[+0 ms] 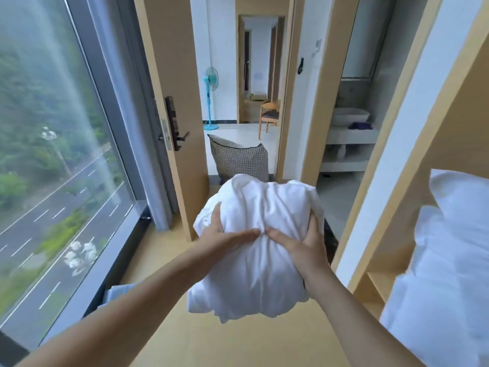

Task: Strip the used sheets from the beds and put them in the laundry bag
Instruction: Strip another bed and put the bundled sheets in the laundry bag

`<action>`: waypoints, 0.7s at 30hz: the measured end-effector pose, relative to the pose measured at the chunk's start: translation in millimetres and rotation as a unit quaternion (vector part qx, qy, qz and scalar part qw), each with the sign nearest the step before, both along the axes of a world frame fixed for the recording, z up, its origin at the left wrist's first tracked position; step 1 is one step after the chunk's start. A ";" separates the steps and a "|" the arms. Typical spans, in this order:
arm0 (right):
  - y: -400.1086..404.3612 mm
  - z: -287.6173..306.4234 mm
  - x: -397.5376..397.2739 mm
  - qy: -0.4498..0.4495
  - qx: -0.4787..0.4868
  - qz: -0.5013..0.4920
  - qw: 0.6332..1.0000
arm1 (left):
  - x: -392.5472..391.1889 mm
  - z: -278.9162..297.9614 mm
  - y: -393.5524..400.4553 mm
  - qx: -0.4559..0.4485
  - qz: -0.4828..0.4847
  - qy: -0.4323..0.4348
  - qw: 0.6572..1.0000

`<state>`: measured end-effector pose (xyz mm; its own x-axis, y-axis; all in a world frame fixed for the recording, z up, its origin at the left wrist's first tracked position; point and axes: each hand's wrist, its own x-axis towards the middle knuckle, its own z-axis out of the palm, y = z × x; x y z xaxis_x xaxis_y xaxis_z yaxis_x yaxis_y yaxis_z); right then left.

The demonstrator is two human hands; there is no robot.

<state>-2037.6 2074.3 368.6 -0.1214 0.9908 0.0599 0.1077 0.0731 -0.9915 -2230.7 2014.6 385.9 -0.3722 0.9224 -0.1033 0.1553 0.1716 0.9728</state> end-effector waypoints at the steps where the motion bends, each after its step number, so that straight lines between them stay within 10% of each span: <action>1: 28.4 -0.9 -13.8 0.003 -0.006 0.003 1.000 | -13.4 0.6 27.3 -0.005 0.000 -0.004 1.000; 21: 515.1 -27.1 -253.6 -0.046 -0.054 -0.096 0.993 | -264.4 -56.6 568.0 -0.055 -0.109 -0.095 0.988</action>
